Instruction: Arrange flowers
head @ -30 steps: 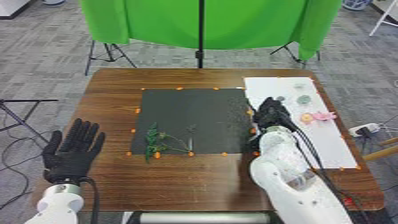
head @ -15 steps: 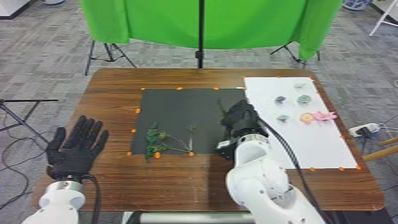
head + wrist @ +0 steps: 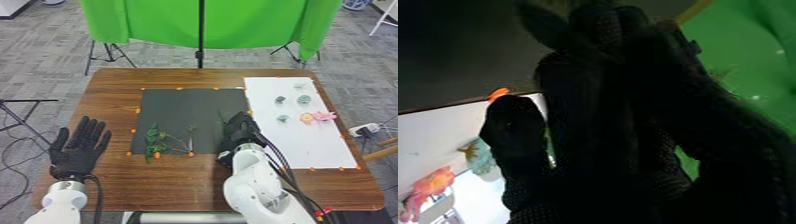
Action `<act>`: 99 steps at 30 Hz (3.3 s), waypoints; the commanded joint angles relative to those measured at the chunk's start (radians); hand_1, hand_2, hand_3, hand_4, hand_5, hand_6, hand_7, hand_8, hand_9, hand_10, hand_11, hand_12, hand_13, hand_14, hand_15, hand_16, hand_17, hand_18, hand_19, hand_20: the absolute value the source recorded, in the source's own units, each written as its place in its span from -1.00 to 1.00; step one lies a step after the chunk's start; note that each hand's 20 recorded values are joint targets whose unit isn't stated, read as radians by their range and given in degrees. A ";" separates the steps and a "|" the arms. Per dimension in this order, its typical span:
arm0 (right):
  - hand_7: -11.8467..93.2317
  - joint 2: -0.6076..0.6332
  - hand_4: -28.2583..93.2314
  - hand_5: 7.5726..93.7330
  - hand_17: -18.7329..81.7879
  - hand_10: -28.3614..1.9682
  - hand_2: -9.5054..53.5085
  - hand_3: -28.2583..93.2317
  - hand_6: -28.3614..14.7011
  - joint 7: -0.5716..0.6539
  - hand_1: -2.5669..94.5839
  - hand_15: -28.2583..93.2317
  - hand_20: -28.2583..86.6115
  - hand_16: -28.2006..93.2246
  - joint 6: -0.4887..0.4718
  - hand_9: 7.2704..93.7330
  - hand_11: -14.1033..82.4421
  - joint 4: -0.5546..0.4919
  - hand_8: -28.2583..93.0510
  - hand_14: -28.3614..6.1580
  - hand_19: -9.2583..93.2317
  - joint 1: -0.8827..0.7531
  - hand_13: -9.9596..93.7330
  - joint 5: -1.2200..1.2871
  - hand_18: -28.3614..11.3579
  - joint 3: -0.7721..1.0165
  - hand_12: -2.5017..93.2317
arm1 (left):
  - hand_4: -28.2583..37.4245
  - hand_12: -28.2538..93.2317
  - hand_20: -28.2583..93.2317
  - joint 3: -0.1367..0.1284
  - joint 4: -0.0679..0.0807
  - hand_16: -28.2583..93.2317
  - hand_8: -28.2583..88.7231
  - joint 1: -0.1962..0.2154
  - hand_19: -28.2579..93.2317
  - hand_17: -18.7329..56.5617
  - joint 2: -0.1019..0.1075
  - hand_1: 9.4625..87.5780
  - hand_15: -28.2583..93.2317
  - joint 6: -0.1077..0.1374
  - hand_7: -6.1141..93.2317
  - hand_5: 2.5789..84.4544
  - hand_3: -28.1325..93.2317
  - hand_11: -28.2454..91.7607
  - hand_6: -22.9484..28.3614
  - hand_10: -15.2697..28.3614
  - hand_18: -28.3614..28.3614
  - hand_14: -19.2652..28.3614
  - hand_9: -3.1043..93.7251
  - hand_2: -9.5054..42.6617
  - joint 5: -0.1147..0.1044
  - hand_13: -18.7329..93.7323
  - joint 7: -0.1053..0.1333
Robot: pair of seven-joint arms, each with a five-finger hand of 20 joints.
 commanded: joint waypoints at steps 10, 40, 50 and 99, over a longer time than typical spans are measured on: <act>-0.59 0.039 -1.00 0.18 0.24 -0.62 -1.00 0.85 -0.19 -0.047 -0.06 0.54 0.37 -0.21 -0.062 0.24 -0.40 -0.057 -0.71 -0.12 1.00 -0.032 0.54 -0.014 -0.93 0.028 -0.64 | -1.00 -0.39 -0.33 -0.008 -0.002 -0.67 -0.67 0.033 0.09 -0.68 -0.013 -0.54 0.05 0.003 -0.68 0.16 0.75 -0.18 0.32 0.43 0.47 0.50 -0.04 -0.09 -0.002 -0.09 0.009; -0.56 0.116 -0.93 0.63 0.16 -0.75 -0.54 0.86 -0.13 -0.051 -0.12 0.58 0.22 -0.25 -0.311 0.22 -0.44 -0.130 -0.52 -0.33 1.00 -0.156 0.44 0.007 -0.97 0.032 -0.64 | -1.00 -0.38 -0.33 -0.023 0.001 -0.67 -0.68 0.043 0.08 -0.67 -0.010 -0.56 0.04 -0.002 -0.68 0.17 0.76 -0.18 0.31 0.43 0.47 0.49 -0.04 -0.02 0.011 -0.09 0.013; -0.54 0.102 -0.92 0.64 0.16 -0.75 -0.56 0.83 -0.12 -0.074 -0.13 0.56 0.21 -0.24 -0.337 0.23 -0.45 -0.147 -0.52 -0.33 1.00 -0.156 0.44 0.020 -0.98 -0.004 -0.64 | -1.00 -0.38 -0.33 -0.027 0.002 -0.67 -0.68 0.044 0.08 -0.67 -0.016 -0.56 0.05 -0.007 -0.67 0.15 0.76 -0.18 0.30 0.43 0.47 0.49 -0.04 -0.02 0.014 -0.09 0.012; -0.28 0.202 -1.00 -0.12 -0.02 -0.17 -1.00 0.78 0.14 -0.322 0.11 0.69 0.22 -0.24 -0.187 -0.14 -0.31 0.155 -0.84 -0.18 0.96 0.002 0.23 -0.171 -0.76 0.317 -0.62 | -1.00 -0.38 -0.33 0.002 -0.003 -0.67 -0.67 0.037 0.07 -0.67 -0.031 -0.56 0.03 -0.056 -0.69 0.13 0.75 -0.18 0.29 0.42 0.47 0.48 -0.05 -0.02 0.060 -0.10 0.007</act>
